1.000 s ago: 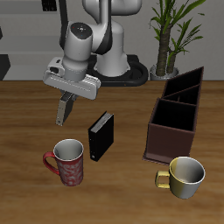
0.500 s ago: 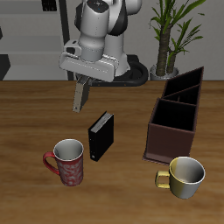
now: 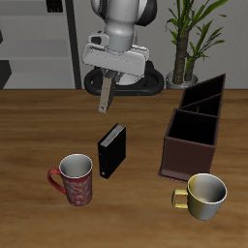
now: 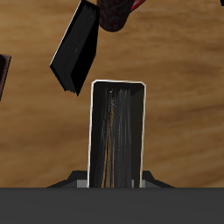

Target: Place the yellow book into the left desk caddy's back compartment

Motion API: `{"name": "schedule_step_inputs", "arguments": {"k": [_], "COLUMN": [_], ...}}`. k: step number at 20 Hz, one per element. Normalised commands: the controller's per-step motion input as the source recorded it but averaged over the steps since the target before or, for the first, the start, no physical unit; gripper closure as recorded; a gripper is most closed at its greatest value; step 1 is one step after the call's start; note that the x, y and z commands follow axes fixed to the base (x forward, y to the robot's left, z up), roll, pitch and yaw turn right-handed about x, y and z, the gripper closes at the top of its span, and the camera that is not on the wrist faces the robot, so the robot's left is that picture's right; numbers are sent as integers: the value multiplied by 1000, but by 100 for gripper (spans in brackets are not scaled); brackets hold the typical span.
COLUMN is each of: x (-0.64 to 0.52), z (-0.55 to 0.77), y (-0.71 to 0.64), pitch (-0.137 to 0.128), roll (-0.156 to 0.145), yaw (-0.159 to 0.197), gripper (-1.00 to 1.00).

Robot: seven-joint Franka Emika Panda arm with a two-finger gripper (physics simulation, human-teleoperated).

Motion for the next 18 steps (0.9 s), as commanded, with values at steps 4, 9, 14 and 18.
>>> {"name": "schedule_step_inputs", "arguments": {"k": [4, 9, 14, 18], "x": [-56, 16, 78, 110], "z": [232, 80, 69, 113], "y": [525, 337, 457, 373], "pitch": [-24, 3, -14, -12], "roll": [-12, 3, 36, 32], "yaw": [10, -2, 30, 20], "gripper": [100, 100, 100, 100]}}
